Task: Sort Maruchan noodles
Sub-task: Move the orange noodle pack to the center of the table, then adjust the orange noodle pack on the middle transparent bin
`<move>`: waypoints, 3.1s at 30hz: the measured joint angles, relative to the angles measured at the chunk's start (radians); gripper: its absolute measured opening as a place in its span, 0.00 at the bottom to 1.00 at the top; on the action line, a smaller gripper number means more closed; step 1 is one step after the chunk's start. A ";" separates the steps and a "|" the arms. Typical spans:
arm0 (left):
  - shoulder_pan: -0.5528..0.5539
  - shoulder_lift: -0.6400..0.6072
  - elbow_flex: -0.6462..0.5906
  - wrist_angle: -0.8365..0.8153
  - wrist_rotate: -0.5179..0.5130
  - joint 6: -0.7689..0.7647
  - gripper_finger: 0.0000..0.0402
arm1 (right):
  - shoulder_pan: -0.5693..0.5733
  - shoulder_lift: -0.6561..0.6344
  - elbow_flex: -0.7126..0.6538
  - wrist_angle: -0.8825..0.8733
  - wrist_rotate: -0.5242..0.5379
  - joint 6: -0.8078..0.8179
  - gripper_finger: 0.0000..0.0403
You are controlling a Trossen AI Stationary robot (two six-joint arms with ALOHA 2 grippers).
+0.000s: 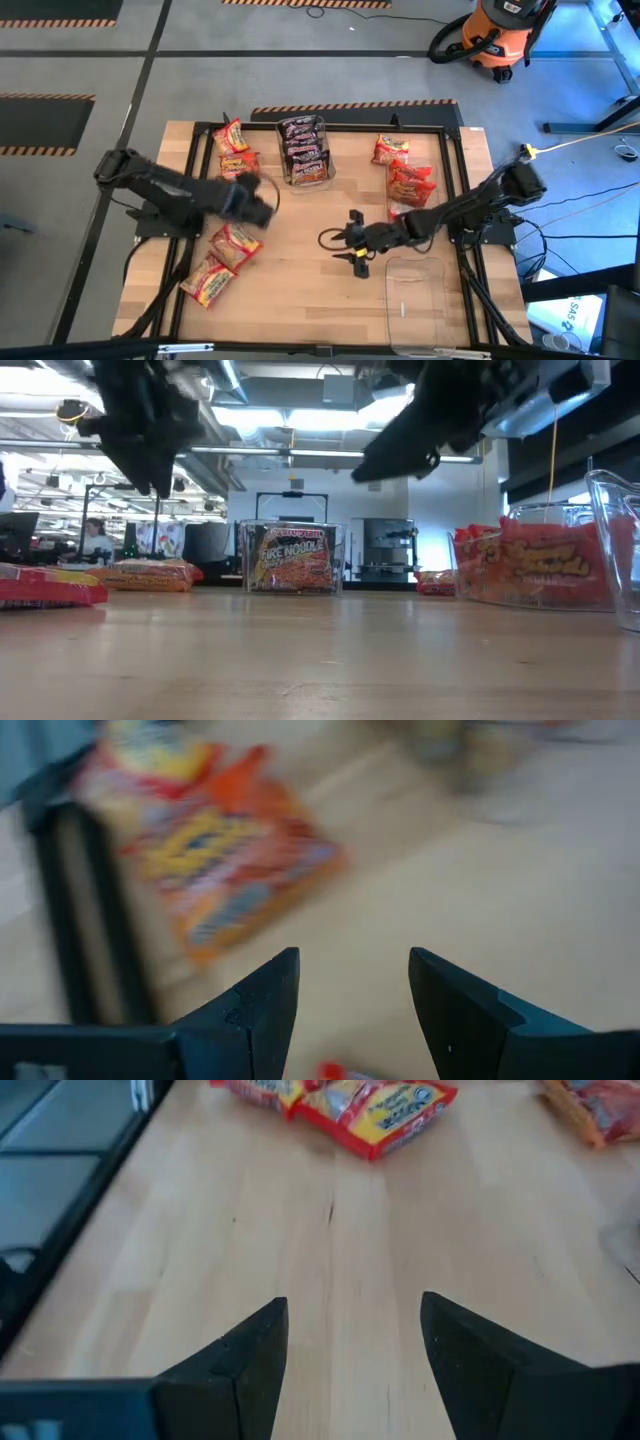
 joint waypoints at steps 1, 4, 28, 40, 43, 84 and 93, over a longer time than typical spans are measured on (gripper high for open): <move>0.057 0.000 -0.009 -0.006 0.013 0.030 0.46 | 0.000 0.019 0.000 0.016 -0.001 -0.012 0.52; 0.212 0.000 -0.050 0.014 0.027 0.121 0.46 | 0.000 0.059 0.000 0.027 0.002 -0.037 0.52; 0.494 -0.001 -0.351 0.537 0.227 0.491 0.46 | -0.001 0.041 0.000 0.009 0.022 -0.057 0.52; 0.118 0.000 -0.353 0.774 0.357 0.349 0.46 | -0.001 -0.271 0.002 -0.357 0.029 -0.013 0.52; 0.037 0.002 -0.354 0.849 0.381 0.311 0.46 | -0.001 -0.347 0.002 -0.449 0.029 0.015 0.52; -0.246 0.306 -0.354 1.588 0.360 0.371 0.46 | -0.224 -0.313 0.001 -1.127 -0.095 0.390 0.52; -0.246 0.306 -0.354 1.588 0.352 0.372 0.46 | -0.224 -0.238 0.001 -1.127 -0.024 0.386 0.50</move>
